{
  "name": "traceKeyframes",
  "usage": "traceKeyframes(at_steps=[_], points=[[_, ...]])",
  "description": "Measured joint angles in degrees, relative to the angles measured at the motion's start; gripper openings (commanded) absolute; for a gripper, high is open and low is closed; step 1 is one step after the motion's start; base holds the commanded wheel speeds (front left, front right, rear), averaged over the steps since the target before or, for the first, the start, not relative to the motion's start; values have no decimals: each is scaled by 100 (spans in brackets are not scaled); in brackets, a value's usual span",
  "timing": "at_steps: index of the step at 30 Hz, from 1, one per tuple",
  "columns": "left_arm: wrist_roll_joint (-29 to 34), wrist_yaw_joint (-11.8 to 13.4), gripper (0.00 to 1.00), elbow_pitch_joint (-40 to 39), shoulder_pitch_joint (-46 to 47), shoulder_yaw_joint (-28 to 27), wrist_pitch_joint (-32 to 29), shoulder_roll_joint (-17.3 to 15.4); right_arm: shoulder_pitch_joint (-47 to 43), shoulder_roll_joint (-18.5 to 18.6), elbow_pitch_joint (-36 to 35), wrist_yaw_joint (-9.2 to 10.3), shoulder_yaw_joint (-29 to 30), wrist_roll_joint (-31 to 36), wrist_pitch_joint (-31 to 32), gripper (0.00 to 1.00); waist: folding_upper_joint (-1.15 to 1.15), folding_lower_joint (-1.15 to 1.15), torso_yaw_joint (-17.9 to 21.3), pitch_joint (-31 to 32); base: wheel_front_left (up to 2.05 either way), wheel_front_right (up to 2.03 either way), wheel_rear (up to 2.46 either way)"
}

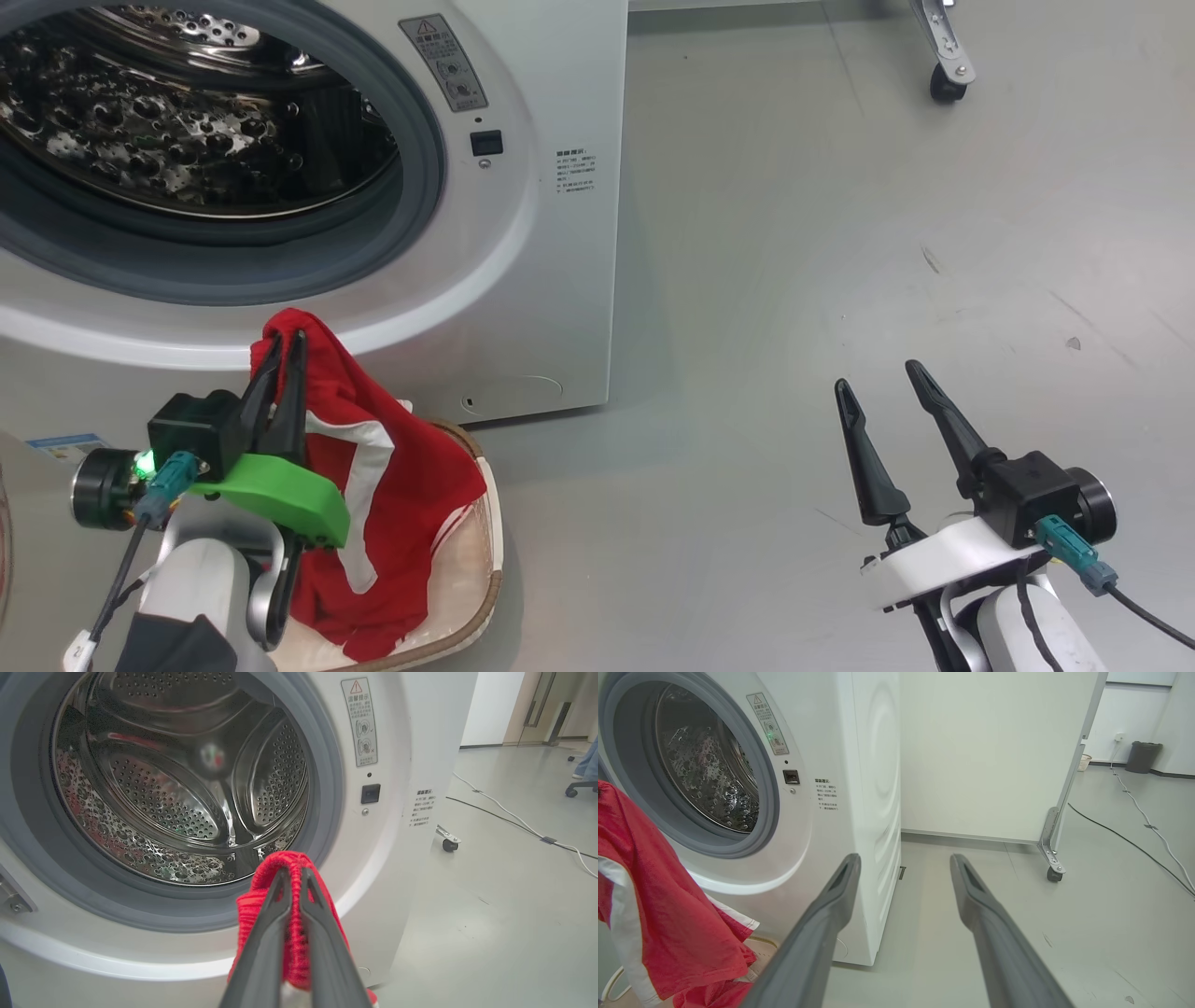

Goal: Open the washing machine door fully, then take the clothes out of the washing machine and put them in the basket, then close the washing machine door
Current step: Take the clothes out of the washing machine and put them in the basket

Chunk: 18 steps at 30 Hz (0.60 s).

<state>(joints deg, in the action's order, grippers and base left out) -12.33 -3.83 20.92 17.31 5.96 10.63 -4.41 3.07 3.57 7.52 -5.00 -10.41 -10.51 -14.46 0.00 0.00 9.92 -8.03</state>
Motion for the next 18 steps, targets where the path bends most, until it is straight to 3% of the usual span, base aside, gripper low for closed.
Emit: traceKeyframes(at_steps=[18], points=[[87, 129, 0, 728, -36, 13, -794, -35, 253, -10, -175, -24, -5, -2, 0, 100, 0, 0, 190, -791, 0, 0, 0]])
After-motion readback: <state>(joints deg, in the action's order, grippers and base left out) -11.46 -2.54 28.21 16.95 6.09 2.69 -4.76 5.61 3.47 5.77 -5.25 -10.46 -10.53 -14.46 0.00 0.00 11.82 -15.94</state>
